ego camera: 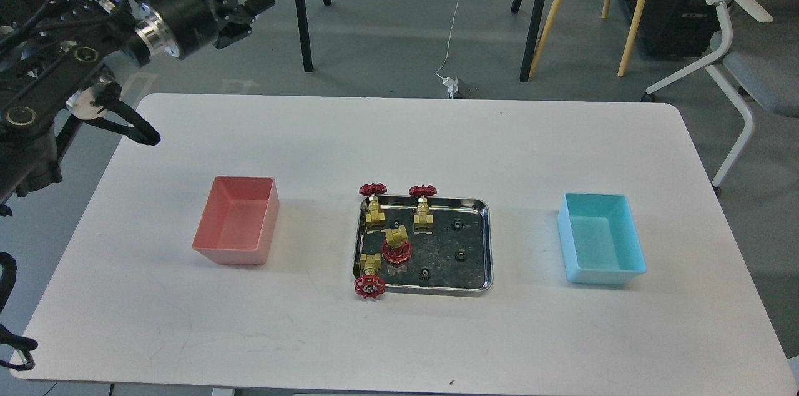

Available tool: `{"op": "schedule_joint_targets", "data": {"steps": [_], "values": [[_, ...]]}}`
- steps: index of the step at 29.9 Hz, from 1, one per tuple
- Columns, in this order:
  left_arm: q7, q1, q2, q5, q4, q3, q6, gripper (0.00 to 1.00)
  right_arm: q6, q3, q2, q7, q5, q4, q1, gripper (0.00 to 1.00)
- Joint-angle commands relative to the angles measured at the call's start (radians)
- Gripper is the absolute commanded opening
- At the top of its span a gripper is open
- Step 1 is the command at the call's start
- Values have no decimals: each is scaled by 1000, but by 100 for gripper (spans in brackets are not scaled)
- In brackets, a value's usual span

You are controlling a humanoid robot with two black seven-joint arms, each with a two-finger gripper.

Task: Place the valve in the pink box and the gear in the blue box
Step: 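Move the left arm in from the side toward the tray, then reach the left gripper down to the red-handled brass valve nearest the robot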

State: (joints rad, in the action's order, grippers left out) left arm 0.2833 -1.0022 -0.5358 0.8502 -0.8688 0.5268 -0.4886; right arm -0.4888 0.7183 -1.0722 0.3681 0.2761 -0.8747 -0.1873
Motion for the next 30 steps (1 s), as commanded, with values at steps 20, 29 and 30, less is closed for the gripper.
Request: {"op": "schedule_joint_targets", "data": {"steps": [20, 29, 30], "values": [[148, 332, 63, 1042, -394, -156, 501, 97, 0, -8, -2, -17, 2, 8, -164, 99], [149, 396, 166, 1287, -200, -159, 657, 97, 0, -10, -2, -17, 2, 7, -184, 99], [149, 396, 181, 1291, -194, -163, 659, 97, 0, -10, -2, -17, 2, 7, -184, 99]]}}
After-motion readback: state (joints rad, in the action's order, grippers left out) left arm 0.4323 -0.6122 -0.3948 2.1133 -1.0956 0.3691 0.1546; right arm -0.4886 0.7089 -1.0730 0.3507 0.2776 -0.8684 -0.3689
